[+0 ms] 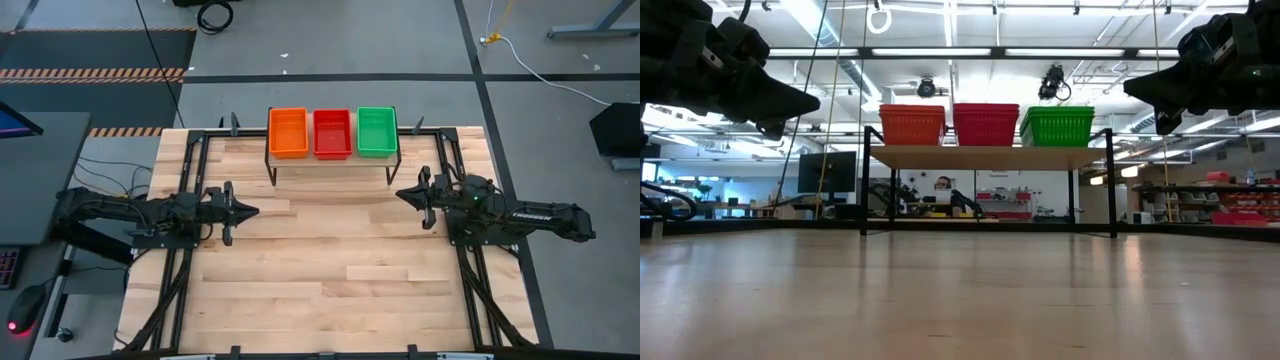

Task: Stack baskets on shelf by color
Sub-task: Return to Home Position

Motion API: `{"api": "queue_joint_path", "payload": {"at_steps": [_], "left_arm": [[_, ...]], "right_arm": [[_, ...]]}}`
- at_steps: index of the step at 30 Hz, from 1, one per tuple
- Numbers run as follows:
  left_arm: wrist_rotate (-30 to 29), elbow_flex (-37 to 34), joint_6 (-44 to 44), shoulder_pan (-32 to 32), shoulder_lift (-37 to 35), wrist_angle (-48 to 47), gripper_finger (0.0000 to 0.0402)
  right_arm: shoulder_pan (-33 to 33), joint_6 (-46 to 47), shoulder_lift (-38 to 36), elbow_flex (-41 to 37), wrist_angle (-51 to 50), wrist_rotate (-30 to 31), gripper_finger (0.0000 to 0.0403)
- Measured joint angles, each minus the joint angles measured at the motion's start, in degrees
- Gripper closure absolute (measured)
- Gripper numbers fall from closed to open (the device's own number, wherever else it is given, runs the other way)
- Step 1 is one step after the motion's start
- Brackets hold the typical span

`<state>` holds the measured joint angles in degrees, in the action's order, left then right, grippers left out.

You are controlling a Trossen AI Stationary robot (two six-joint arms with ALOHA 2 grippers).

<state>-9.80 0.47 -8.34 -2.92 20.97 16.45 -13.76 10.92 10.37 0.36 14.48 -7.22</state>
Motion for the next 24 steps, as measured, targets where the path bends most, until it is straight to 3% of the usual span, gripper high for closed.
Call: {"api": "queue_joint_path", "payload": {"at_steps": [12,24], "left_arm": [[0.0,0.0,0.0,0.0,0.0,0.0,0.0378],[0.0,0.0,0.0,0.0,0.0,0.0,0.0364]], "right_arm": [[0.0,0.0,0.0,0.0,0.0,0.0,0.0398],[0.0,0.0,0.0,0.0,0.0,0.0,0.0398]]}}
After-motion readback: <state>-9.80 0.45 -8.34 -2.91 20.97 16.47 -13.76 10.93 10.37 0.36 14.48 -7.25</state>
